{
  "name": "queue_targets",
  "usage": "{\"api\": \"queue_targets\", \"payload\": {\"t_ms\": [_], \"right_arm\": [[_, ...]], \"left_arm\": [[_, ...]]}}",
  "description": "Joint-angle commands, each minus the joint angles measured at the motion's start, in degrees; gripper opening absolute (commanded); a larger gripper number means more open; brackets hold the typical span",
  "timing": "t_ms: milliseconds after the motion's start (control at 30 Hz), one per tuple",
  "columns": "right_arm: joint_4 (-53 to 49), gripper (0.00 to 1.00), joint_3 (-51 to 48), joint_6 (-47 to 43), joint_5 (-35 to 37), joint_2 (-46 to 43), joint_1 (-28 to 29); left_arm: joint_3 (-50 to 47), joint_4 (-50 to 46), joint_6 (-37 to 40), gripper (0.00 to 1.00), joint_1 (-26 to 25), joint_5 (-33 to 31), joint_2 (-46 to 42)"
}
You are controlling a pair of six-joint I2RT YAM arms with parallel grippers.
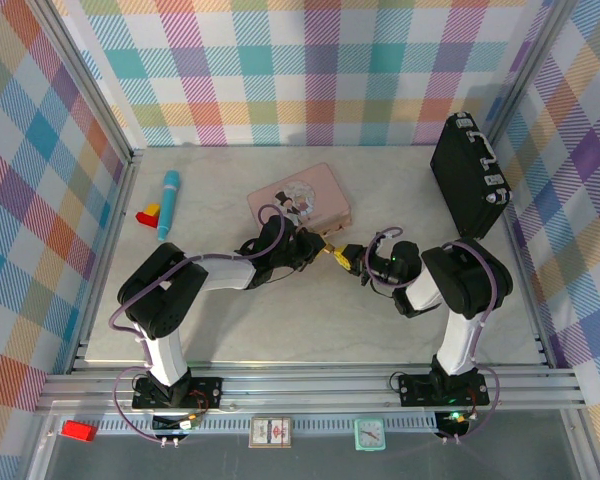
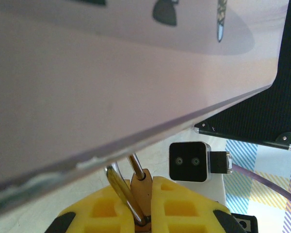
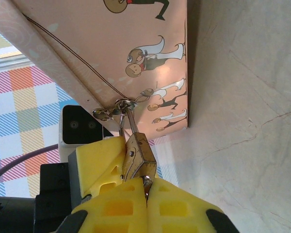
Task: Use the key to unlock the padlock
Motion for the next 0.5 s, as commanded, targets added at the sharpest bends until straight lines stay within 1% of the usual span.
{"api": "queue_targets", "payload": {"t_ms": [0, 267, 367, 467], "right_arm": [[2.03, 0.00, 1.56, 0.68, 0.90, 0.71, -0.03], [2.03, 0.00, 1.20, 0.86, 1.24, 0.18, 0.04], [2.03, 0.00, 1.82, 1.29, 1.57, -0.09, 0.56], [2.03, 0.00, 2.51, 1.49, 2.11, -0.46, 1.25]], "left_arm": [[-0.63, 0.63, -4.95, 0.00, -2.33, 8.25, -2.49], [0.25, 0.17, -4.73, 0.00, -3.24, 8.12, -2.21], [0.93, -2.80, -2.95, 0.00, -4.44, 6.56, -2.87], [1.79, -4.12, -2.03, 0.00, -5.40, 6.45, -2.91]]}}
